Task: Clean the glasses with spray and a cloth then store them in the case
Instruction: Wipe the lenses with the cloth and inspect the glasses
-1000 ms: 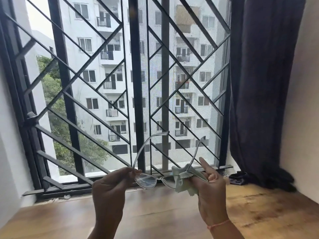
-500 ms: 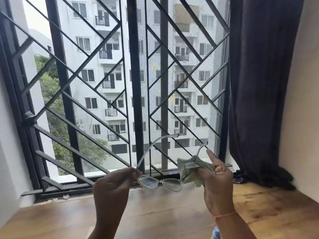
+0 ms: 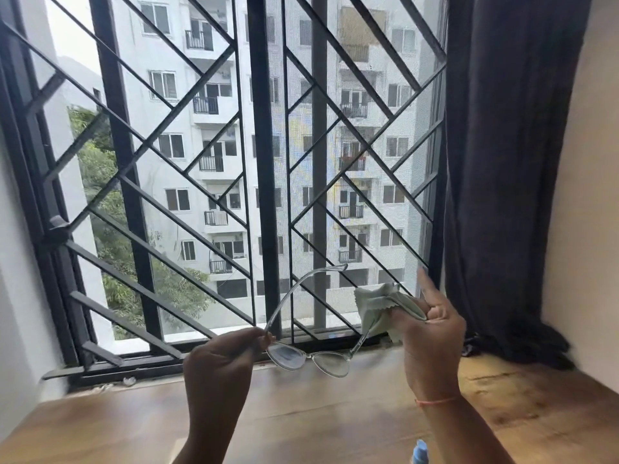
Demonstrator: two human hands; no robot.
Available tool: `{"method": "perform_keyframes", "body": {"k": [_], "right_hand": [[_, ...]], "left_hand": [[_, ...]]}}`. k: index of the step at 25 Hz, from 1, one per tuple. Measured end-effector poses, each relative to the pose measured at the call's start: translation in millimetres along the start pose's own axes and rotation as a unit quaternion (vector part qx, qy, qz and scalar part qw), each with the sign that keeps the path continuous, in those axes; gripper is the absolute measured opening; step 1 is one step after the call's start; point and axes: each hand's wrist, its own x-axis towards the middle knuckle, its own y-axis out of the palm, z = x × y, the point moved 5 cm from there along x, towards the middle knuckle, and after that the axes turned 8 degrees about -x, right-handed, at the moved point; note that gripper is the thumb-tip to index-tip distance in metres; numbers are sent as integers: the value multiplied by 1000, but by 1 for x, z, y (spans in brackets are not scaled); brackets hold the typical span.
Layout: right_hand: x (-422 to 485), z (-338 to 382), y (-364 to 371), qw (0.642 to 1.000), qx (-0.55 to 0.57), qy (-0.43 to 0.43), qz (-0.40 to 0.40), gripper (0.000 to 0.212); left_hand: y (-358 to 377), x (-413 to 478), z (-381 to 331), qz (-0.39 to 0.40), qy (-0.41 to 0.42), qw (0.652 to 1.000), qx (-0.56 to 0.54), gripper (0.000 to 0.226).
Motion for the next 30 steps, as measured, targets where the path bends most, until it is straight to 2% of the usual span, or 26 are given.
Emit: {"method": "perform_keyframes", "body": {"k": [13,22,24,26,28,30], "right_hand": [[2,23,8,981,-109,-159,-13,79],[-2,35,10,982,-65,-179,-15,78],[2,36,11,988,-16,-149,19,72],[9,34,15,990,51,-90,96,70],[9,33,22,979,67,-46,189,67],[2,28,27,962,61,-19,267,68]], "left_hand": [[1,8,16,-20,-25,999,-40,18],[-1,9,26,-23,-51,993,-102,18],[0,10,32,-13,-98,983,-156,10],[0,11,38,6,-152,965,-212,14],[0,11,39,18,-184,950,-253,9],[0,11,39,20,-197,942,-270,24]]}}
